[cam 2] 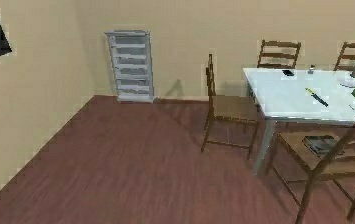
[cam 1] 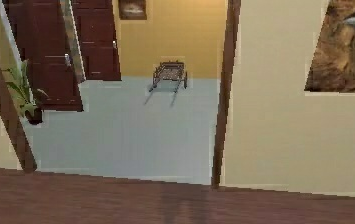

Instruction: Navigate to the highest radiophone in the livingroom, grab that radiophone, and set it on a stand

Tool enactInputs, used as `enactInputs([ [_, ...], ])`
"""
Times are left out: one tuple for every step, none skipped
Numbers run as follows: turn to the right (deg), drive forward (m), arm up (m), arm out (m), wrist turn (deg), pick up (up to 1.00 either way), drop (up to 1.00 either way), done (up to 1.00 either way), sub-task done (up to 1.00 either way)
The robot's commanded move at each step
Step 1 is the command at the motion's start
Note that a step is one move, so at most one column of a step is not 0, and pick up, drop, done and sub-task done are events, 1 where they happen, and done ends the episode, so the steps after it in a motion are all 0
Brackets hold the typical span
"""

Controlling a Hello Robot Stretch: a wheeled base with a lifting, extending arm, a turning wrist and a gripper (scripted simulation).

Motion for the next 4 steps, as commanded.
enactInputs([
  [0.0,1.00,0.00,0.00,0.0,0.00,0.00,0.00,0.00],
  [0.0,0.70,0.00,0.00,0.0,0.00,0.00,0.00,0.00],
  [36.0,0.00,0.00,0.00,0.0,0.00,0.00,0.00,0.00],
  [0.0,1.00,0.00,0.00,0.0,0.00,0.00,0.00,0.00],
])
